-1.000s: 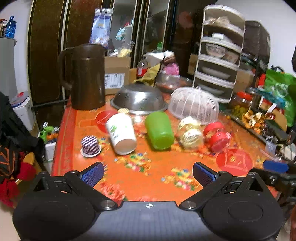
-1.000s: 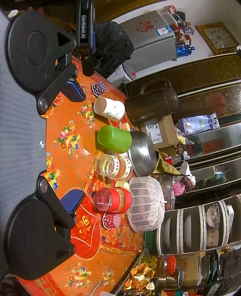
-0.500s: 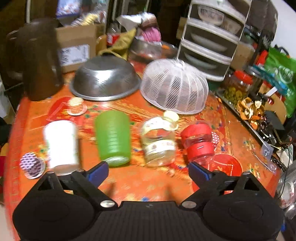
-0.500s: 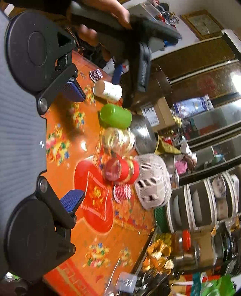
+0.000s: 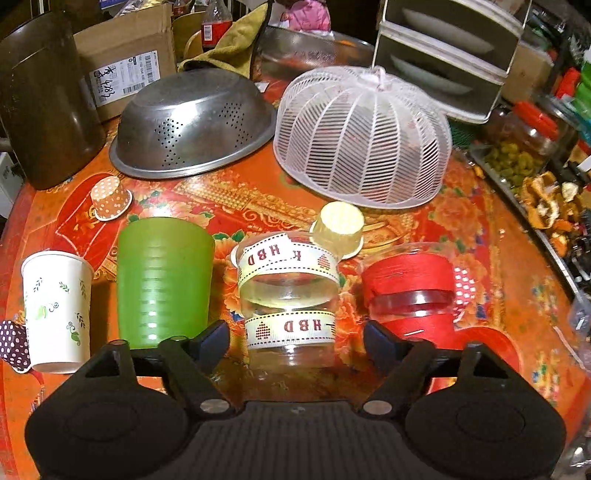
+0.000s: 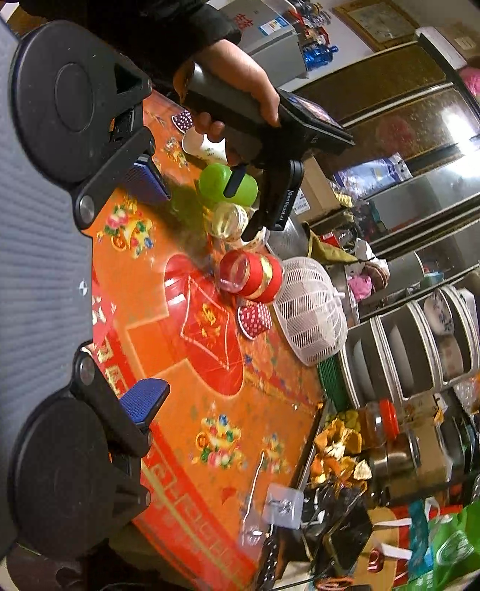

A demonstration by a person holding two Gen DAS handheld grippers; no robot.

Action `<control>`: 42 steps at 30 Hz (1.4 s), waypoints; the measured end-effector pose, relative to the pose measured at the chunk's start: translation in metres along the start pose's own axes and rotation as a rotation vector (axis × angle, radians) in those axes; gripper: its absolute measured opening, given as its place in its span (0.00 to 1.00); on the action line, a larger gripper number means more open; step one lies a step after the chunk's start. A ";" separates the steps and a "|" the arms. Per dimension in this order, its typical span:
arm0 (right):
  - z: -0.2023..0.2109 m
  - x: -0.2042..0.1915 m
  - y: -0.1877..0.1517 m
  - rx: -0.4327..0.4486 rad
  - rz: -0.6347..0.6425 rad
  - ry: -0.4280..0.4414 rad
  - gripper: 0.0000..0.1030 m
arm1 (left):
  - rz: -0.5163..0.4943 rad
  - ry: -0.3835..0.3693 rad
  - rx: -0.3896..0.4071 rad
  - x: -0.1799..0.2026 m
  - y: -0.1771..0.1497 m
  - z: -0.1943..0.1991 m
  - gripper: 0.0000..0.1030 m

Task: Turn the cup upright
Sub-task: 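Move the left tool to the lying clear HBD glass cup and close on it, then lift the glass cup with the left tool while the right tool approaches it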

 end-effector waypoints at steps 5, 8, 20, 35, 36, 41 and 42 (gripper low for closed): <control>-0.001 0.006 -0.002 -0.002 -0.004 0.002 0.99 | -0.009 0.039 -0.028 -0.001 0.000 -0.014 0.57; -0.003 0.011 -0.002 -0.002 -0.017 -0.001 0.99 | -0.013 0.030 -0.024 0.001 -0.002 -0.012 0.55; 0.002 -0.013 0.001 0.009 0.005 0.064 0.99 | -0.124 -0.043 0.141 -0.013 -0.049 0.143 0.55; -0.013 -0.060 -0.027 -0.114 0.035 0.103 0.99 | 0.021 -0.176 0.187 -0.036 -0.175 0.171 0.55; -0.014 -0.063 -0.028 -0.126 0.035 0.101 0.99 | 0.038 -0.195 0.168 -0.035 -0.181 0.162 0.55; -0.020 -0.082 -0.029 -0.234 -0.002 0.158 0.99 | 0.052 -0.219 0.129 -0.026 -0.203 0.137 0.55; -0.023 -0.087 -0.029 -0.276 -0.028 0.182 0.99 | 0.051 -0.223 0.122 -0.025 -0.205 0.133 0.55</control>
Point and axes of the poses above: each gripper's, at about its wrist camera, not at the fingertips, and z roughly against the way its jaws point, x to its right, y to its top, the point moved 9 cm from there along -z, roughly the way its jaws point, and after that the axes turned 10 degrees about -y, right-handed, at the moved point
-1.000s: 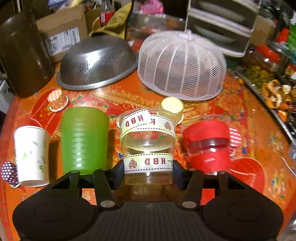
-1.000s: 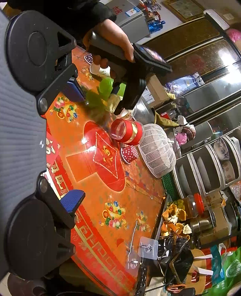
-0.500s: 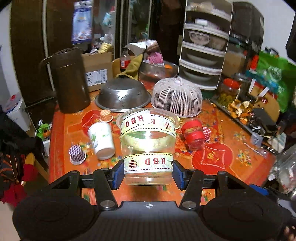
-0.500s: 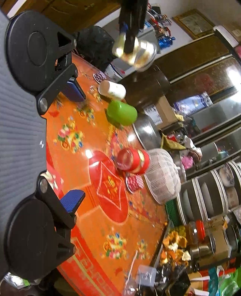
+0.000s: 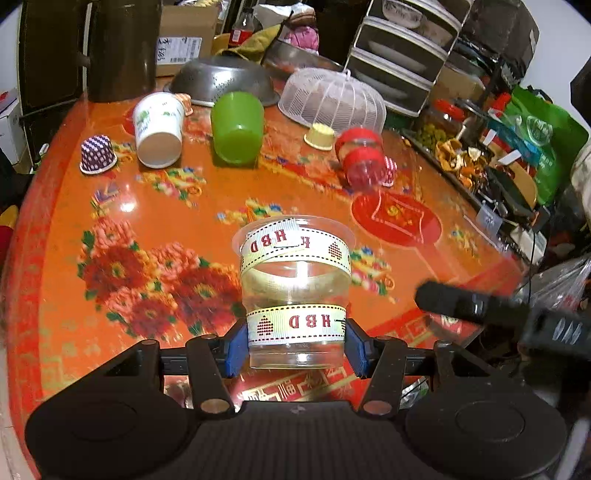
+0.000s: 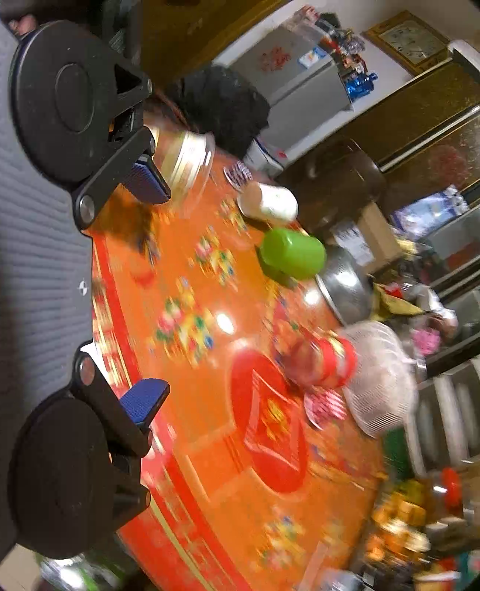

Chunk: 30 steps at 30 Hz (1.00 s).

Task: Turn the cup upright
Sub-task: 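Lift the glass cup with the left tool while the right tool approaches it, then close the right tool on the cup while the left tool opens and releases it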

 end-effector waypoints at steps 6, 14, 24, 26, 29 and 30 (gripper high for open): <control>-0.026 -0.036 0.006 -0.184 -0.072 0.038 0.99 | 0.061 -0.061 -0.023 -0.006 -0.013 -0.009 0.55; -0.065 -0.073 -0.003 -0.353 -0.033 0.012 0.99 | 0.097 -0.100 -0.016 -0.011 -0.015 -0.009 0.55; -0.074 -0.076 -0.001 -0.374 0.008 -0.075 0.75 | 0.117 -0.130 -0.023 -0.014 -0.014 -0.010 0.55; -0.074 -0.075 0.000 -0.376 0.011 -0.081 0.72 | 0.123 -0.134 -0.022 -0.015 -0.014 -0.009 0.55; -0.074 -0.074 0.001 -0.374 0.009 -0.083 0.69 | 0.127 -0.134 -0.020 -0.015 -0.015 -0.009 0.55; -0.074 -0.074 0.001 -0.374 0.005 -0.084 0.68 | 0.127 -0.132 -0.019 -0.014 -0.015 -0.009 0.55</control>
Point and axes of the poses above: each gripper's, at about its wrist camera, not at the fingertips, and z roughly against the way its jaws point, x to its right, y to its top, the point moved 9 cm from there along -z, roughly the way its jaws point, and after that the axes turned 10 degrees about -y, right-handed, at the moved point
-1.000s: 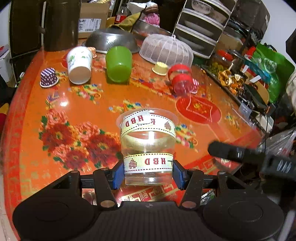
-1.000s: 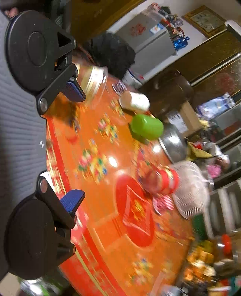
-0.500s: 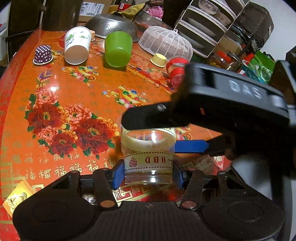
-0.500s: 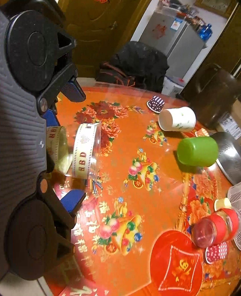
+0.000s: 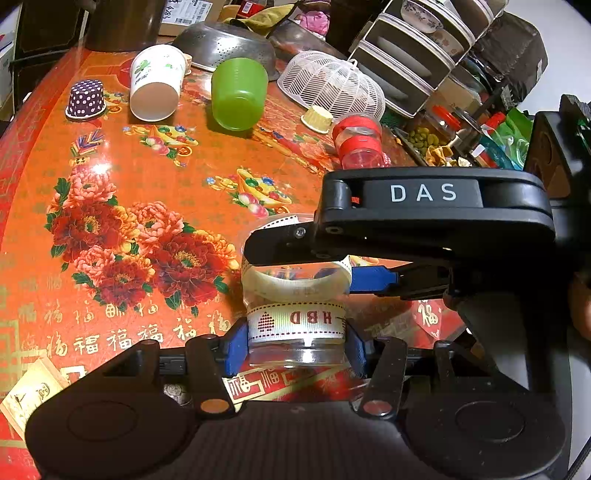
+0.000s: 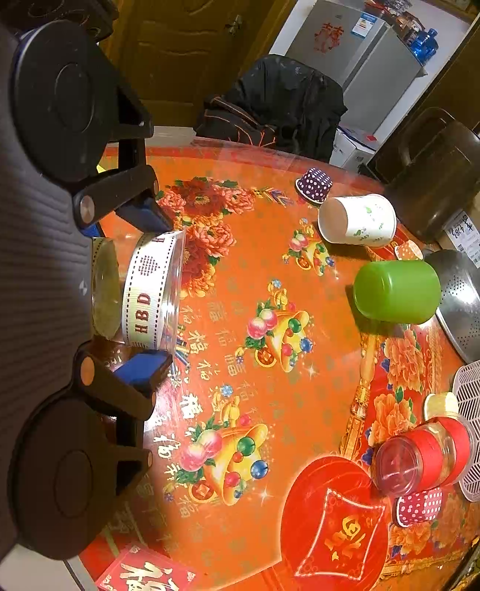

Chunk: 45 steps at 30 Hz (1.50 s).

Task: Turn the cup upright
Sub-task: 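Close the right tool on the cup while the left tool opens and releases it, then rotate the held cup with the right tool until its rim faces up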

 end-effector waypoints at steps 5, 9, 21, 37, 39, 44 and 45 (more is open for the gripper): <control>-0.001 0.001 0.000 -0.007 -0.012 0.016 0.67 | -0.003 0.010 0.002 0.000 0.000 0.000 0.55; -0.001 0.000 0.000 -0.011 -0.006 0.022 0.67 | -0.002 0.013 0.000 0.000 0.000 0.001 0.56; -0.003 -0.002 -0.001 -0.022 0.003 0.037 0.66 | -0.072 0.016 0.000 -0.009 -0.005 0.008 0.94; 0.005 -0.010 -0.002 0.021 0.043 0.037 0.66 | 0.031 -0.014 0.282 -0.086 0.000 0.123 0.94; 0.011 -0.013 -0.002 0.053 0.062 0.025 0.66 | 0.033 -0.032 0.306 -0.088 0.003 0.127 0.94; 0.034 -0.019 0.004 0.218 0.142 -0.029 0.66 | 0.024 -0.062 0.329 -0.086 0.007 0.125 0.94; 0.042 -0.021 0.006 0.266 0.158 -0.039 0.66 | 0.022 -0.067 0.329 -0.086 0.007 0.124 0.94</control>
Point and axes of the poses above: each gripper's, at about its wrist camera, not at the fingertips, and z roughly against the way its jaws point, x to its right, y to its top, the point moved 9 cm from there along -z, roughly the way its jaws point, and after that the axes turned 10 degrees about -y, right-handed, at the moved point
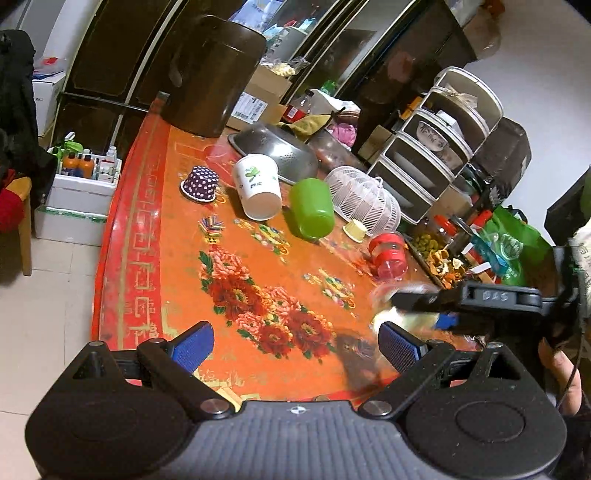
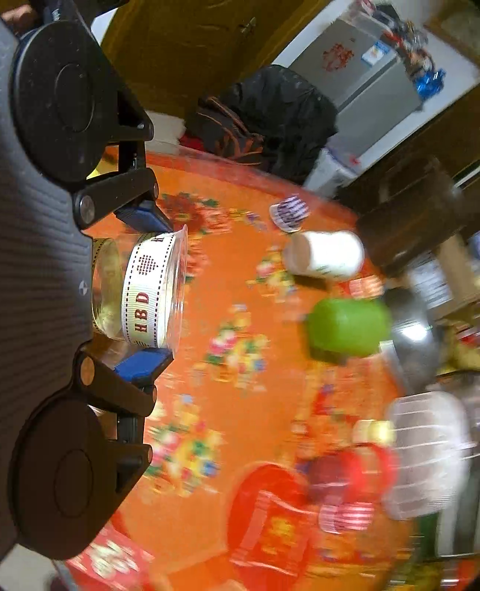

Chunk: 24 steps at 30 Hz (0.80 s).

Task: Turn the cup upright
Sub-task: 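Rotate the held cup with the right tool until its rim faces up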

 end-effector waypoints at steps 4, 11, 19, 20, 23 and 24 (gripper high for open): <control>0.027 -0.001 0.007 0.243 0.063 -0.010 0.64 | 0.011 -0.016 -0.006 -0.002 -0.005 -0.003 0.94; 0.041 0.009 -0.024 0.566 0.099 -0.042 0.64 | 0.010 -0.036 0.007 -0.003 -0.009 0.000 0.94; 0.036 0.019 -0.061 0.884 0.166 -0.148 0.65 | 0.022 -0.056 -0.007 -0.002 -0.015 -0.006 0.94; 0.033 0.016 -0.065 0.910 0.192 -0.147 0.65 | 0.018 -0.056 -0.015 -0.002 -0.017 -0.007 0.94; 0.029 0.009 -0.075 1.004 0.256 -0.177 0.65 | 0.020 -0.062 -0.028 -0.002 -0.020 -0.012 0.94; 0.027 0.006 -0.078 1.043 0.275 -0.196 0.65 | 0.025 -0.064 -0.029 -0.002 -0.021 -0.013 0.94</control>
Point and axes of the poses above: each gripper's, at about its wrist camera, not at the fingertips, and z roughly against the way its jaws point, x to its right, y to its top, the point moved 9 cm from there along -z, roughly the way its jaws point, and after that the axes turned 10 degrees about -y, right-handed, at the moved point
